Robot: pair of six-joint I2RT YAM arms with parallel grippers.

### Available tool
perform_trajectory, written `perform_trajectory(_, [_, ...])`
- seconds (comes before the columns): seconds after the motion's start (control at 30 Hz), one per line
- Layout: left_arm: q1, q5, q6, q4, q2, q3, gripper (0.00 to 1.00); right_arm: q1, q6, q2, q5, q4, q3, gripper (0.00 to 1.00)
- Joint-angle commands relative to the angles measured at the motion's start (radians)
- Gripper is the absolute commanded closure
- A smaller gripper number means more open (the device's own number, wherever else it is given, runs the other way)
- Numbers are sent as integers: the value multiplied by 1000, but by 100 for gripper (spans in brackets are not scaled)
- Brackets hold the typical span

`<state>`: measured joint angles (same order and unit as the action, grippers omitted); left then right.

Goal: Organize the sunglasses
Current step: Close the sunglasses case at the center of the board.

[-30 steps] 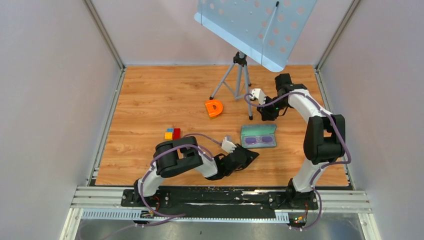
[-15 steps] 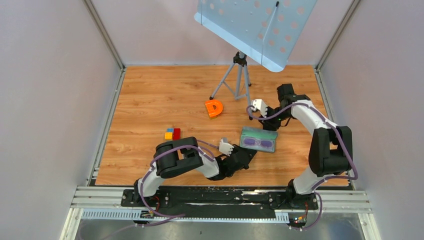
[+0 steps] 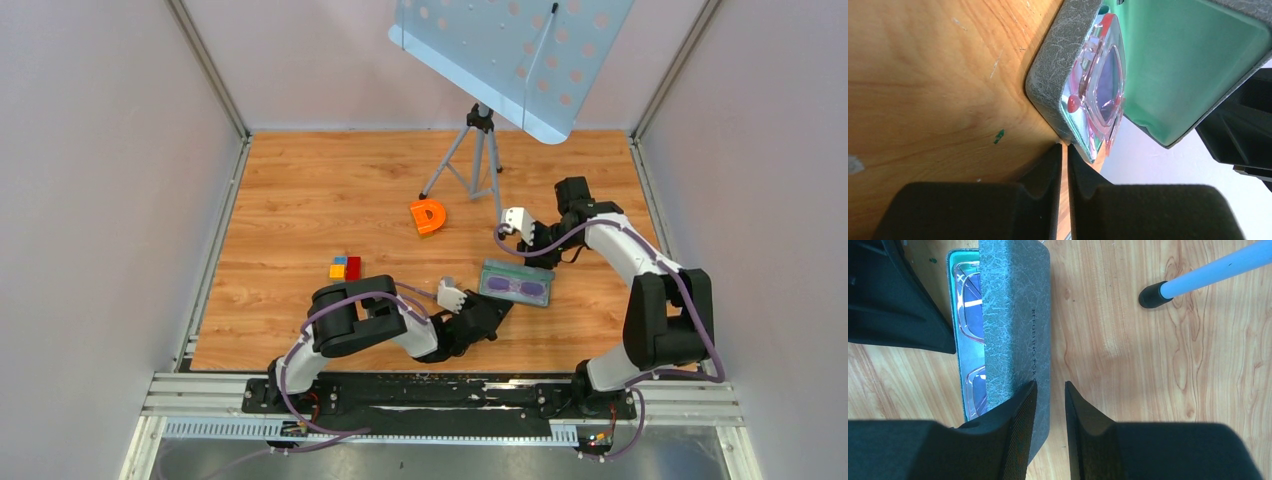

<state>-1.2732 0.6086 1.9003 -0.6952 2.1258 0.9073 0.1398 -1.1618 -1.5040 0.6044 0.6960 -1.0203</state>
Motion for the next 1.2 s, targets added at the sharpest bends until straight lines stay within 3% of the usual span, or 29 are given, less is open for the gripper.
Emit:
perform_trajectory(0.0, [3,68,-3,8,31,-26,88,35,10,3,62,128,50,68])
perform_trajectory(0.53, [9,57,-15,-43,55,-28,87,50,-6,4,69,140,146,67])
perform_trajectory(0.83, [11,50,-64,-54,16,-44,85,47,26,25,67,171,70,68])
perform_trajectory(0.97, [13,22,-144,38,-113,-82,82,42,52,107,59,213,32,67])
perform_trajectory(1.17, [24,-24,-266,341,-347,-123,75,-26,114,213,40,215,49,64])
